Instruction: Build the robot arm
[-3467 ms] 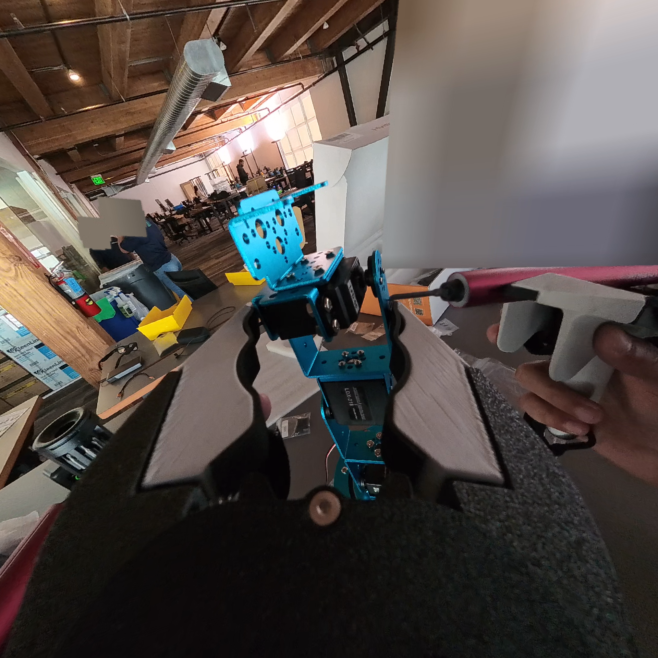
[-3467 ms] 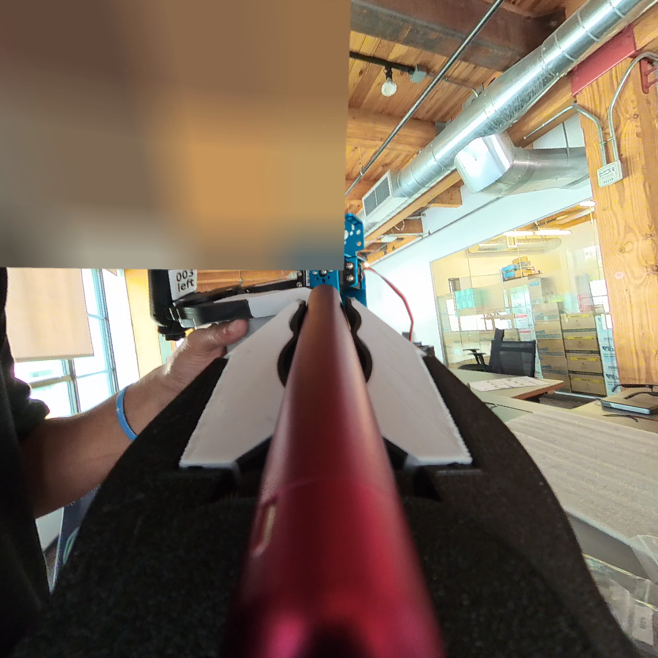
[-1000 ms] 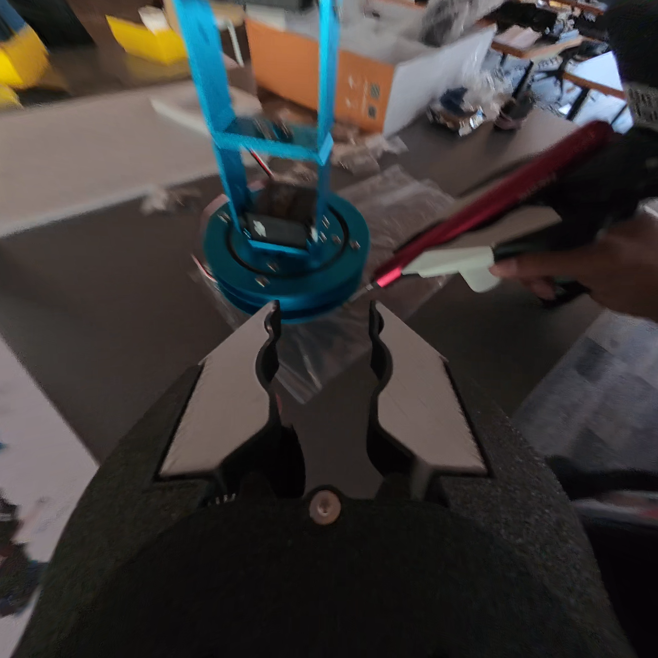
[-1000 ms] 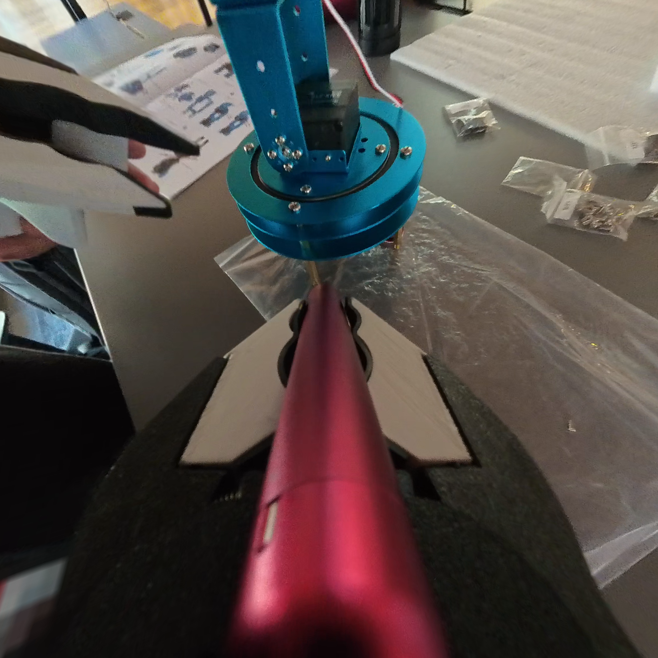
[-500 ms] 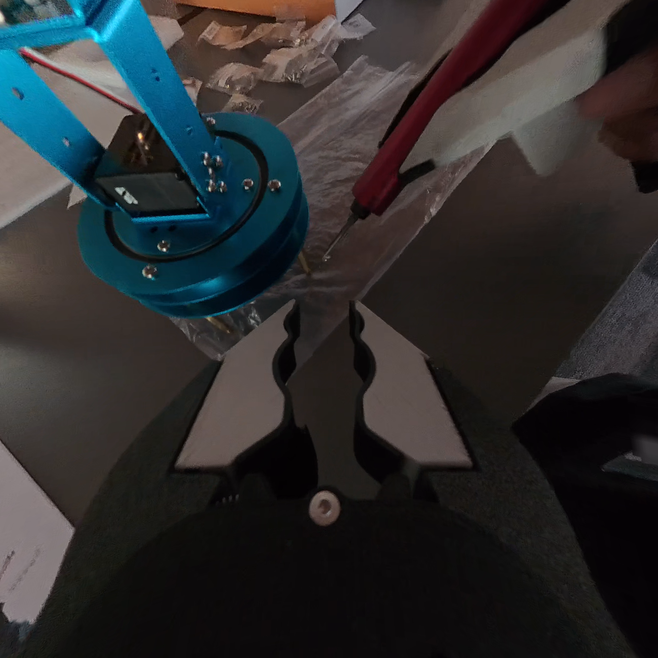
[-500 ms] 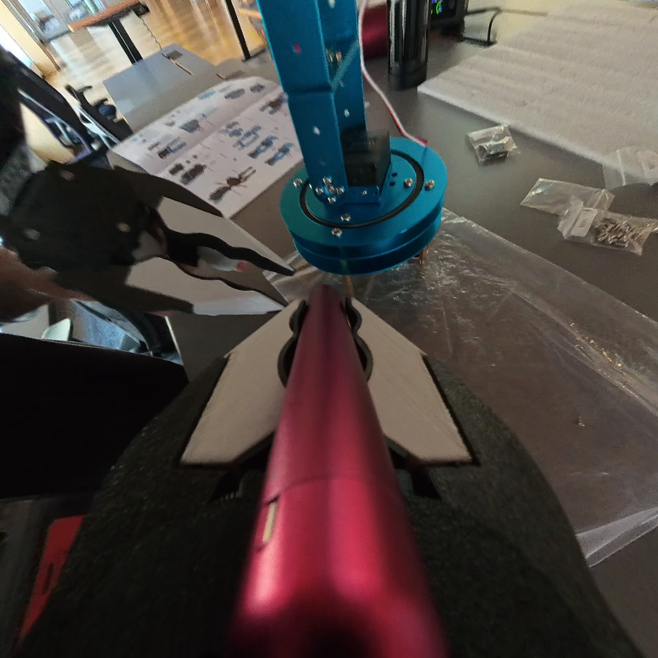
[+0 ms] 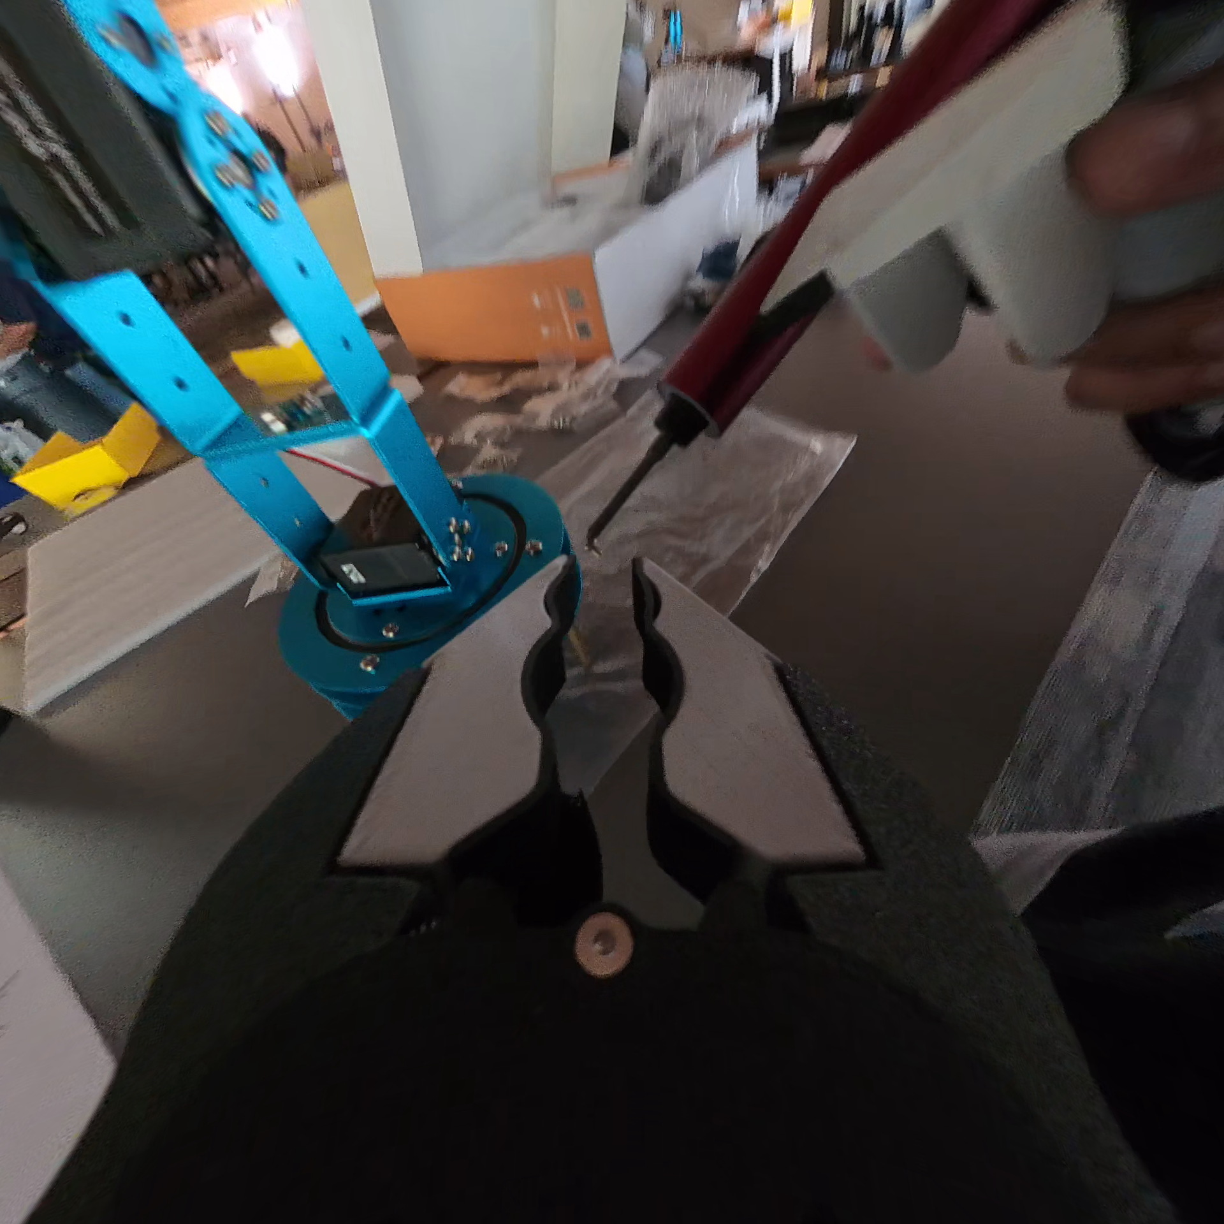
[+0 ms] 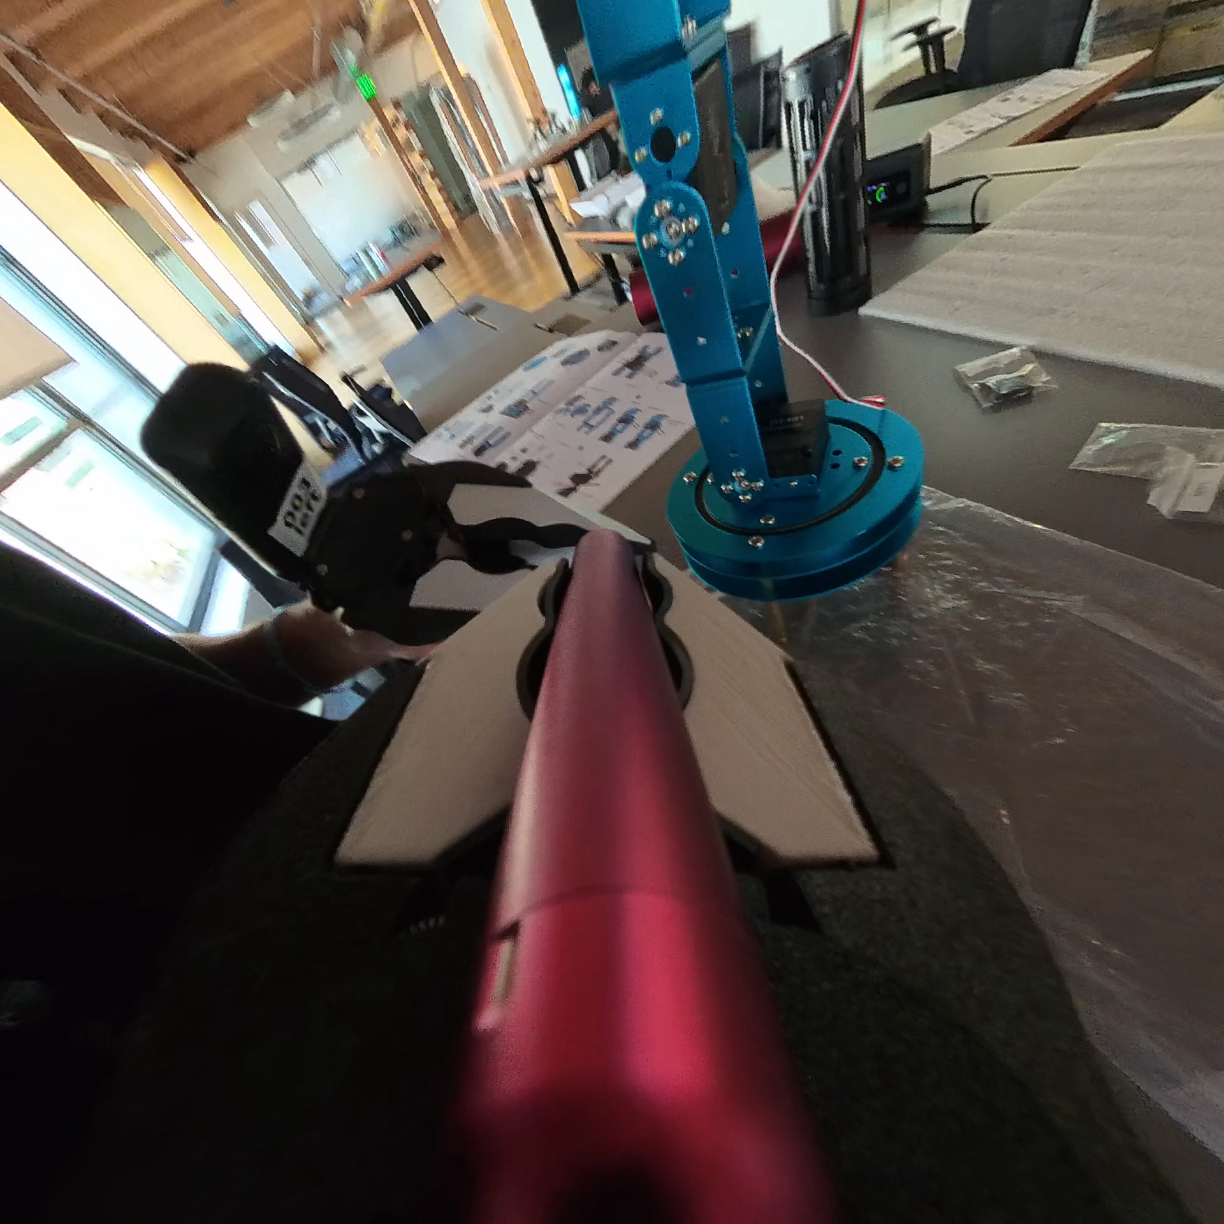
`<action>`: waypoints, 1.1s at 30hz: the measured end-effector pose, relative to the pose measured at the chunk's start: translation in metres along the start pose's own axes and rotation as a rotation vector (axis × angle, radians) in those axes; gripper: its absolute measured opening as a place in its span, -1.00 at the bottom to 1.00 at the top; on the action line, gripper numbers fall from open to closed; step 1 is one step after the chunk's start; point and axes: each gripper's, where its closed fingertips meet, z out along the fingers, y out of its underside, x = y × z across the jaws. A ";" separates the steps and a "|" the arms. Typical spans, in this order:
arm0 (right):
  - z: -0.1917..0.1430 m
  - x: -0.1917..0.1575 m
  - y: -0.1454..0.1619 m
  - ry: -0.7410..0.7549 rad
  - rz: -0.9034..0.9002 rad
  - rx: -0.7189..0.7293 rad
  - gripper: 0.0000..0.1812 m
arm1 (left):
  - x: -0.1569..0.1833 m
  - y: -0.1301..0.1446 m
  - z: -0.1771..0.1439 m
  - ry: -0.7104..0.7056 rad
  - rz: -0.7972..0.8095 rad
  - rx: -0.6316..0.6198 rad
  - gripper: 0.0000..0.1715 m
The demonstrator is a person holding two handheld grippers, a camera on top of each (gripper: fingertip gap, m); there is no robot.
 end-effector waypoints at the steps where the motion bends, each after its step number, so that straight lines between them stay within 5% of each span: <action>1: -0.002 -0.003 -0.004 -0.022 0.027 0.028 -0.74 | 0.000 -0.008 -0.004 0.007 -0.029 0.048 -0.83; 7: -0.013 -0.015 -0.020 -0.117 0.125 0.136 -0.75 | -0.004 -0.037 -0.024 -0.001 -0.082 0.200 -0.84; 17: -0.009 -0.024 -0.024 -0.165 0.145 0.141 -0.74 | -0.006 -0.049 -0.030 0.008 -0.085 0.270 -0.95; 33: -0.003 -0.026 -0.017 -0.113 0.076 0.063 -0.73 | -0.007 -0.037 -0.032 -0.023 0.111 0.185 -1.00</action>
